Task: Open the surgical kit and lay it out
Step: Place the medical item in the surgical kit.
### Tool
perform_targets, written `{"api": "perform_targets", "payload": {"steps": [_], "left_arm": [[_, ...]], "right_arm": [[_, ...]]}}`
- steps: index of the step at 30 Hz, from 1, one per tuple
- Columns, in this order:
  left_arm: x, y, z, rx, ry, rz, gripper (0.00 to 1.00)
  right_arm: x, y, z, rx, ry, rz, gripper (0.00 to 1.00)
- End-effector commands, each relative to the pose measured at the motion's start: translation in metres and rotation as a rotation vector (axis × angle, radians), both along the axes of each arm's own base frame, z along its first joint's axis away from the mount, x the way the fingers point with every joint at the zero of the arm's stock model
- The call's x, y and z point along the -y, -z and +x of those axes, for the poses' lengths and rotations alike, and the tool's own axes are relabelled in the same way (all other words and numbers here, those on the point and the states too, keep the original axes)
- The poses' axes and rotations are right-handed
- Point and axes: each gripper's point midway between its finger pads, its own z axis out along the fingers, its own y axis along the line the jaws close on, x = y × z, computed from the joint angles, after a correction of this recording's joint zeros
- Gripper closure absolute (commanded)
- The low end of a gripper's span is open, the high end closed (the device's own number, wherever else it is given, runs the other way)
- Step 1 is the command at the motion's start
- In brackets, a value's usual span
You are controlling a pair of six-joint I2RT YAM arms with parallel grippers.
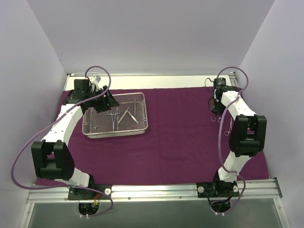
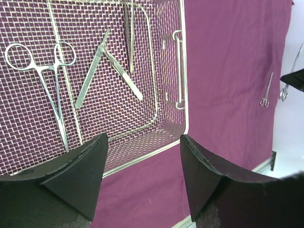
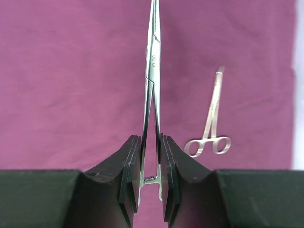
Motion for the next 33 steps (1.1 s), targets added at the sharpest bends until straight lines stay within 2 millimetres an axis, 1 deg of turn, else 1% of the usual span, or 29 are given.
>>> {"api": "perform_targets", "payload": {"steps": [1, 2, 4, 6, 8, 12, 15, 16, 20, 27, 33], "left_arm": [[0.0, -0.024, 0.005, 0.103, 0.043, -0.027, 0.3], [-0.003, -0.024, 0.005, 0.099, 0.037, -0.027, 0.3], [-0.004, -0.022, 0.006, 0.092, 0.041, -0.031, 0.3], [-0.005, -0.02, 0.007, 0.081, 0.041, -0.038, 0.3], [-0.003, -0.02, 0.007, 0.08, 0.048, -0.043, 0.3], [-0.004, -0.017, 0.011, 0.068, 0.046, -0.046, 0.3], [-0.005, -0.014, 0.013, 0.056, 0.047, -0.056, 0.3], [-0.005, -0.016, 0.014, 0.057, 0.047, -0.057, 0.3], [-0.007, -0.014, 0.016, 0.052, 0.042, -0.055, 0.3], [-0.007, -0.008, 0.019, 0.035, 0.039, -0.058, 0.3], [-0.007, -0.005, 0.02, 0.025, 0.035, -0.064, 0.3]], "right_arm": [[0.027, 0.003, -0.003, -0.031, 0.001, -0.116, 1.0], [0.028, 0.009, -0.002, -0.044, 0.0, -0.121, 1.0], [0.034, 0.013, 0.0, -0.047, 0.016, -0.149, 1.0], [0.038, 0.021, -0.002, -0.06, 0.027, -0.147, 1.0], [0.038, 0.028, -0.005, -0.071, 0.027, -0.138, 1.0], [0.035, 0.045, -0.016, -0.109, 0.027, -0.122, 1.0], [0.035, 0.05, -0.023, -0.12, 0.032, -0.123, 1.0], [0.035, 0.055, -0.029, -0.138, 0.03, -0.122, 1.0], [0.033, 0.067, -0.037, -0.166, 0.018, -0.11, 1.0], [0.032, 0.076, -0.045, -0.192, 0.017, -0.101, 1.0], [0.031, 0.087, -0.045, -0.216, 0.017, -0.093, 1.0]]}}
